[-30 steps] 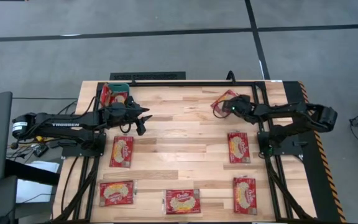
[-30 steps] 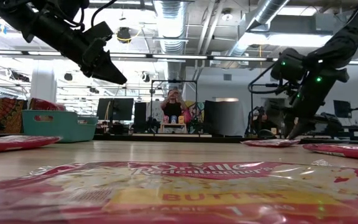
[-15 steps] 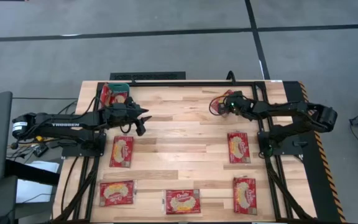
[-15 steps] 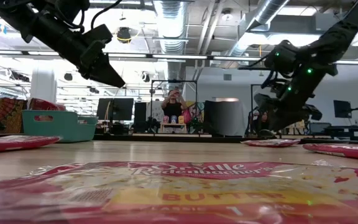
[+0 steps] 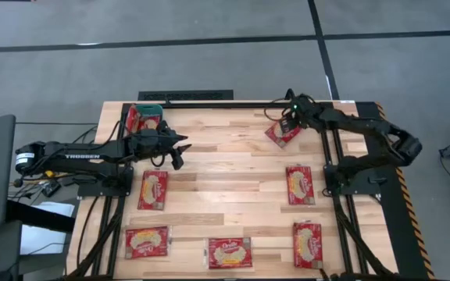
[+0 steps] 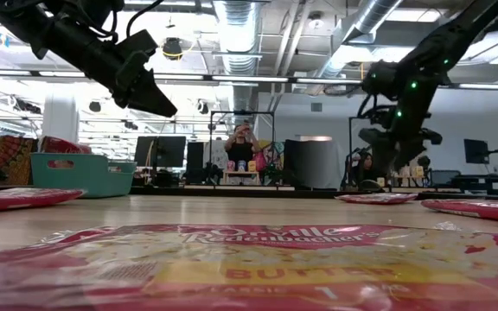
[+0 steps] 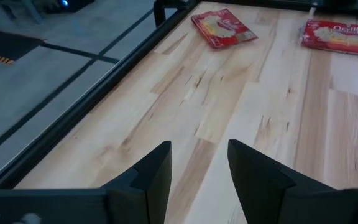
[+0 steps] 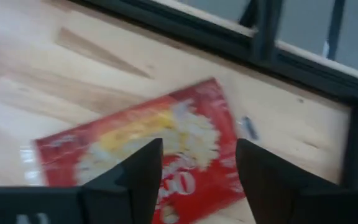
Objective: Sort popcorn bags into baskets
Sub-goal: Put the red popcorn bag in the blue bin
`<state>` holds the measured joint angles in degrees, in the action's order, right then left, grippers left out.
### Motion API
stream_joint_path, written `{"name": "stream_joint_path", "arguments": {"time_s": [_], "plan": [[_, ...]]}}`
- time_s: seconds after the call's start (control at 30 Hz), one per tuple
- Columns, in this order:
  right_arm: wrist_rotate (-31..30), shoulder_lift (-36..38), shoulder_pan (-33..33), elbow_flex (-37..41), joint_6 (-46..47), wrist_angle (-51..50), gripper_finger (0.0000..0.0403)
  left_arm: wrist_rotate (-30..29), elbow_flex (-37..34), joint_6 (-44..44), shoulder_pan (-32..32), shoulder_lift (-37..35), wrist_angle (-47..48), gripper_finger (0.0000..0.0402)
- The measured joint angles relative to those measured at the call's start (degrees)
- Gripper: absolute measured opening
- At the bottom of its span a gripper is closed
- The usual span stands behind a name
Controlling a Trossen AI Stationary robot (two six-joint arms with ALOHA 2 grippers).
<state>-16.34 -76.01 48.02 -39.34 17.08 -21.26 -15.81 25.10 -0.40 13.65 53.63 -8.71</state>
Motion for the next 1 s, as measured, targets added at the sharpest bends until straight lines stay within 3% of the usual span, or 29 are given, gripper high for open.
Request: {"name": "stream_joint_path", "arguments": {"time_s": [0.2,0.53,0.67,0.8,1.0], "plan": [[4.44,-7.82,5.56,-1.59,0.53,-2.52,0.0252,0.57,0.0,-1.42,0.0,0.0,0.16,0.0148],[5.05,-11.25,3.47,-2.51,0.85,-1.78,0.0245,1.69,0.0,-1.78,-0.04,0.0,0.26,0.0148],[4.26,-12.85,2.28,-3.31,0.88,-2.79,0.0211,1.99,0.0,-1.82,-0.09,0.0,0.28,0.0148],[5.3,-13.99,0.17,-3.65,2.47,-3.52,0.0148,2.08,0.0,-1.91,-0.2,0.0,0.45,0.0148],[17.73,-12.86,-6.21,-3.54,8.06,-3.5,0.0076,2.05,0.0,-2.45,-0.22,0.0,3.03,0.0148]]}}
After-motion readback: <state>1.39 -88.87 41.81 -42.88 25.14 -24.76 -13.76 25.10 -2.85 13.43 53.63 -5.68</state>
